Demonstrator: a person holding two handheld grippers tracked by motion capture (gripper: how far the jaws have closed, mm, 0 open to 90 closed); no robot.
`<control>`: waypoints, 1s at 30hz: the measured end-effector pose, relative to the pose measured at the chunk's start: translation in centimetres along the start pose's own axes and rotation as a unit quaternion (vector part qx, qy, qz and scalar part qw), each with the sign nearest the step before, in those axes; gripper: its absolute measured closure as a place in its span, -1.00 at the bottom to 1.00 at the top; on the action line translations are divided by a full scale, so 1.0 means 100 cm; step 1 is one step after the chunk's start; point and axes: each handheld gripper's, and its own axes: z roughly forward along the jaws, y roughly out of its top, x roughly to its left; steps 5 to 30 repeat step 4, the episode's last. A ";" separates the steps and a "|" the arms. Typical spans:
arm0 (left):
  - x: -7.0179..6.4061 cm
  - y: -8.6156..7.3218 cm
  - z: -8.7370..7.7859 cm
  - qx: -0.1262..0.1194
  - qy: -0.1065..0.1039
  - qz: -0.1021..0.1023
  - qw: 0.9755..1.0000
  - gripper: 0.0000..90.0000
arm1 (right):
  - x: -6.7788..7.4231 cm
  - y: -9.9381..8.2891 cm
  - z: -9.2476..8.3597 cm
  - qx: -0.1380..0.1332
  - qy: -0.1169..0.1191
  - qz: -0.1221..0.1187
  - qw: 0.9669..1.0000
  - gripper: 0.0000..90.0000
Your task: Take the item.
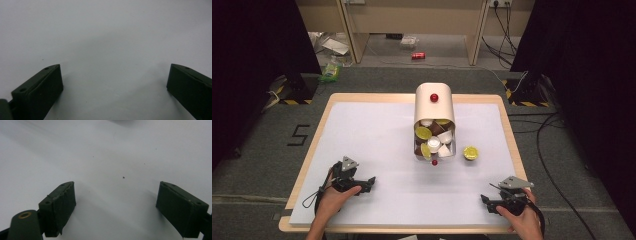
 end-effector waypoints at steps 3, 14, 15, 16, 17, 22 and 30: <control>0.000 0.000 0.000 0.000 0.000 0.000 1.000 -1.00 | 0.000 0.000 0.000 -0.001 -0.001 0.001 1.000 -0.64; 0.000 0.000 0.000 0.000 0.000 0.000 1.000 -1.00 | 0.000 0.000 0.000 -0.001 -0.001 0.001 1.000 -0.65; 0.000 0.000 0.000 0.000 0.000 0.000 1.000 -1.00 | 0.000 0.000 0.000 -0.001 -0.001 0.001 1.000 -0.65; 0.000 0.000 0.000 0.000 0.000 0.000 1.000 -1.00 | 0.000 0.000 0.000 -0.001 -0.001 0.001 1.000 -0.65; 0.000 0.000 0.000 0.000 0.000 0.000 1.000 -1.00 | 0.000 0.000 0.000 -0.001 -0.001 0.001 1.000 -0.65; 0.000 0.000 0.000 0.000 0.000 0.000 1.000 -1.00 | 0.000 0.000 0.000 -0.001 -0.001 0.001 1.000 -0.65; 0.000 0.000 0.000 0.000 0.000 0.000 1.000 -1.00 | 0.000 0.000 0.000 -0.001 -0.001 0.001 1.000 -0.65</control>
